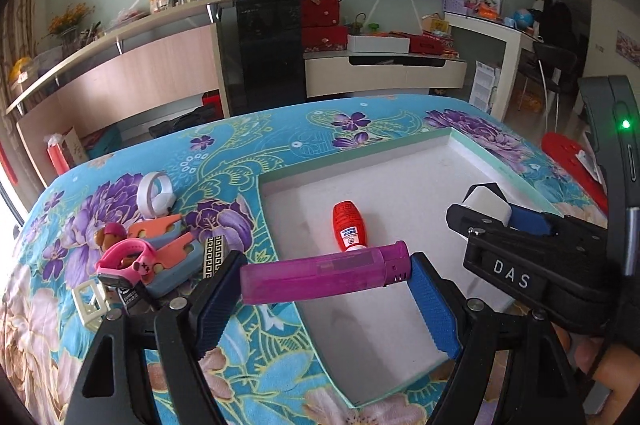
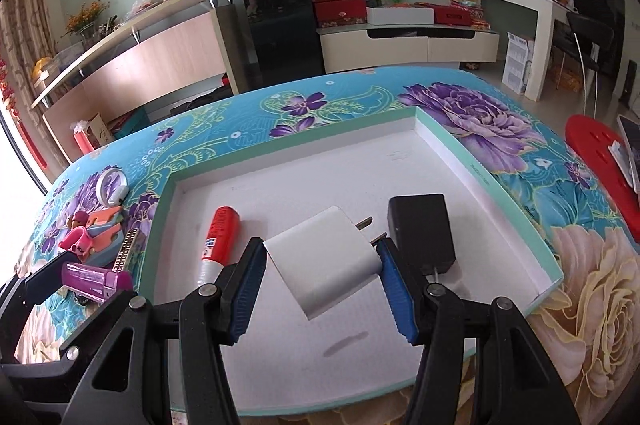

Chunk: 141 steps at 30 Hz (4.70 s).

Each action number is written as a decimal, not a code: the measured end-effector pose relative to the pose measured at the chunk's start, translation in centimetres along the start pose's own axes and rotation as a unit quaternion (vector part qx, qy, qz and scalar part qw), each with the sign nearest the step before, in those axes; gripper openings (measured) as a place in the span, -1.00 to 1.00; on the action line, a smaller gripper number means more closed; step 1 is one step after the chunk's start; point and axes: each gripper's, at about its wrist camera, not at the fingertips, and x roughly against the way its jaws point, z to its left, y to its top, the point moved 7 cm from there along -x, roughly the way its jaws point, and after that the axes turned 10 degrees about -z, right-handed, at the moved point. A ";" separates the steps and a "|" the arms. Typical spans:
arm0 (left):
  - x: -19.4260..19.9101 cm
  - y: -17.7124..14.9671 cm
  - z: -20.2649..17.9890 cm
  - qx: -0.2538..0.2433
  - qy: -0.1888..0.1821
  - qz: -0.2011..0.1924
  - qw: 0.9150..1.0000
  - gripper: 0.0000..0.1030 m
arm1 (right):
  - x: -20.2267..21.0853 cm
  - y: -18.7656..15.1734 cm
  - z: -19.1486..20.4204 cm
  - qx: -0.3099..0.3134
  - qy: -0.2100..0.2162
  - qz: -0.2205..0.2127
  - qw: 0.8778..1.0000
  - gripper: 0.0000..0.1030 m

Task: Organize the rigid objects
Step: 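Carry the white cube and pink lighter over the tray with both grippers, then release the white cube beside the black charger while the left gripper releases the pink lighter, then move both grippers from the tray to the pile of toys on the bed cover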

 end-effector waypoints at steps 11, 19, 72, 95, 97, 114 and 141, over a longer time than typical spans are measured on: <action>-2.5 -2.4 -2.4 -0.020 -0.007 0.040 0.999 0.63 | -0.7 -1.0 -3.9 -0.056 -0.017 0.036 0.998 0.14; -3.7 -3.9 -2.9 -0.026 -0.010 0.063 0.998 0.63 | -0.9 -1.4 -4.0 -0.054 -0.016 0.045 0.997 0.14; 2.1 -1.5 15.3 0.193 0.210 -0.025 0.958 1.00 | 0.5 1.4 7.8 0.019 0.093 -0.029 0.995 0.30; 3.9 -2.8 25.4 0.276 0.338 0.045 0.899 1.00 | -2.8 0.6 17.2 0.039 0.175 -0.014 0.984 0.29; 3.9 -3.6 26.0 0.275 0.340 0.053 0.898 1.00 | -2.9 0.6 17.5 0.041 0.180 -0.013 0.983 0.29; 3.6 -7.4 27.7 0.308 0.279 0.085 0.905 1.00 | -4.0 -2.0 21.7 0.083 0.196 0.026 0.977 0.29; -0.8 -9.5 26.0 0.274 0.241 0.160 0.917 1.00 | -4.2 -1.7 21.2 0.064 0.200 0.010 0.978 0.30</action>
